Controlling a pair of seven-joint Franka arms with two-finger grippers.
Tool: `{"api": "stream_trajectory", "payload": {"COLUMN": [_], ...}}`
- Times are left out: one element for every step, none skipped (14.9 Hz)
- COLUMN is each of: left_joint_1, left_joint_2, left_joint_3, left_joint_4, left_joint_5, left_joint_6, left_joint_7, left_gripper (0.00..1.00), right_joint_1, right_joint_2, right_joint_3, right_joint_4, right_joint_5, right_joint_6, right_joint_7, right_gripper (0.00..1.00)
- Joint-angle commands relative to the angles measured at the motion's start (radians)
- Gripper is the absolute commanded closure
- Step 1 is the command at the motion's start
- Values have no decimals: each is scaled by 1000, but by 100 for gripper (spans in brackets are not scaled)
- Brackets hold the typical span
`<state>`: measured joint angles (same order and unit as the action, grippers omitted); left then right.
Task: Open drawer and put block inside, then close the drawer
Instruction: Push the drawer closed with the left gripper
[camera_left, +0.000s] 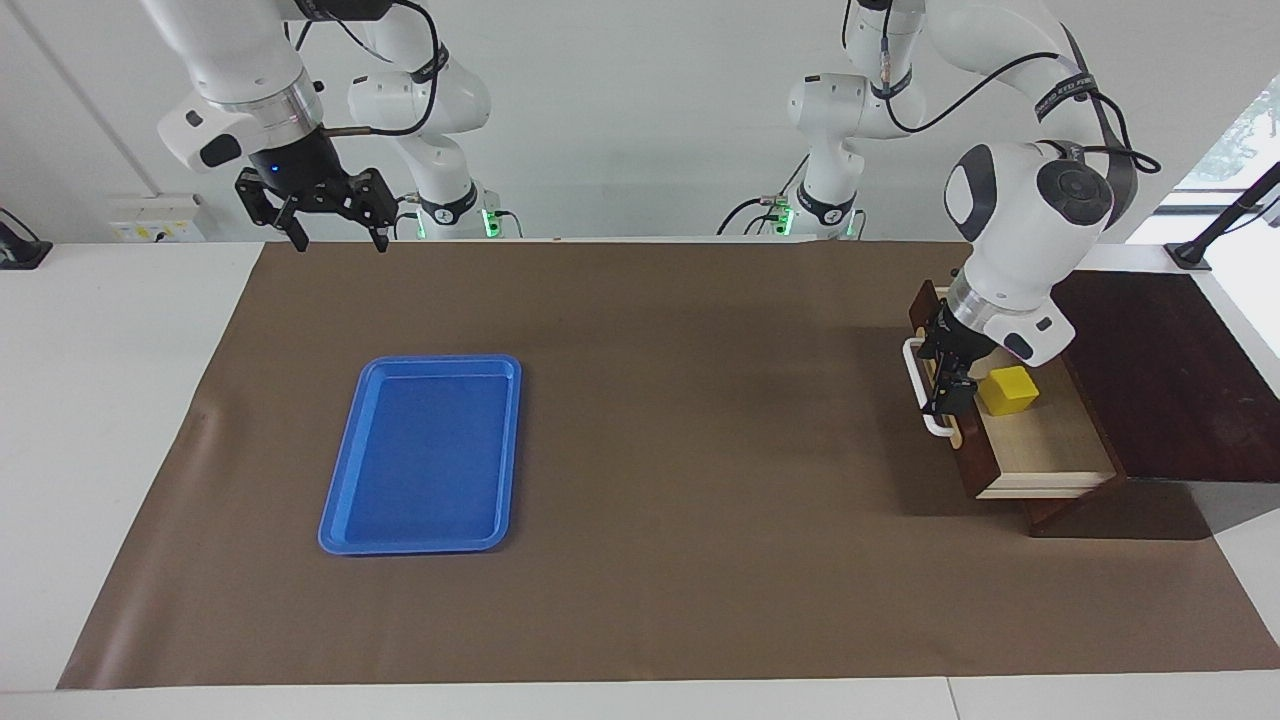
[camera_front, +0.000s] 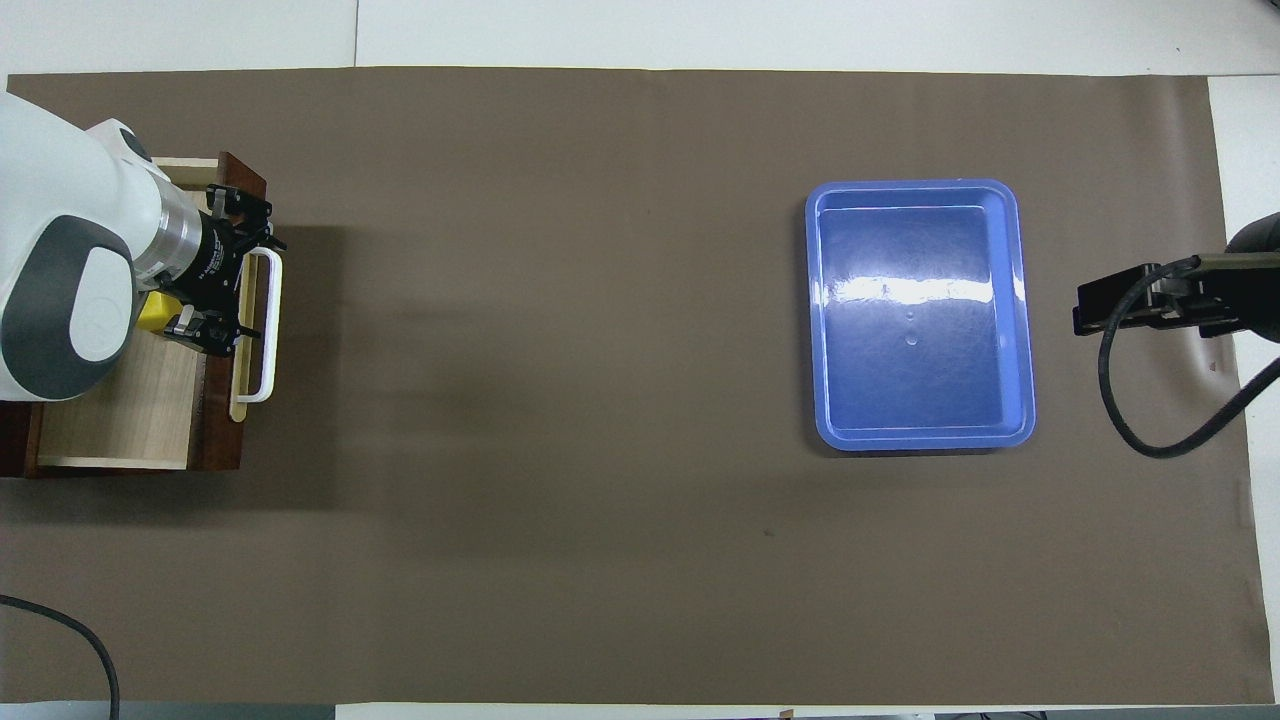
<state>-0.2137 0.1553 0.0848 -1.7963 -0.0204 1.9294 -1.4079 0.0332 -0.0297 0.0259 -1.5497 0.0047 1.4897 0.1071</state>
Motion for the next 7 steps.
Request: {"api": "stream_trajectory", "payload": {"left_joint_1": [6, 13, 25, 42, 54, 71, 92], "left_joint_2": [-48, -48, -48, -46, -46, -43, -42], "left_joint_3": [6, 7, 7, 7, 7, 7, 7], "left_joint_4": [-72, -71, -69, -68, -64, -63, -61], "left_joint_5": [48, 50, 53, 54, 54, 54, 54], "left_joint_6": [22, 23, 23, 25, 26, 34, 49], "left_joint_7": [7, 23, 53, 78, 89, 93, 105], "left_gripper": [0, 0, 0, 0, 0, 0, 0], "right_joint_1": [-22, -35, -51, -59, -59, -59, -59], "right_joint_2": [23, 19, 17, 17, 16, 16, 16], "right_joint_3": [9, 9, 11, 11, 9, 11, 9], "right_joint_4": [-9, -23, -26, -26, -26, -26, -26], "right_joint_5": [-26, -38, -38, -38, -38, -38, -38], "right_joint_6": [29, 35, 40, 38, 31, 24, 15], "right_joint_7": [-27, -27, -27, -29, -27, -29, -29], "right_gripper": [0, 0, 0, 0, 0, 0, 0]}}
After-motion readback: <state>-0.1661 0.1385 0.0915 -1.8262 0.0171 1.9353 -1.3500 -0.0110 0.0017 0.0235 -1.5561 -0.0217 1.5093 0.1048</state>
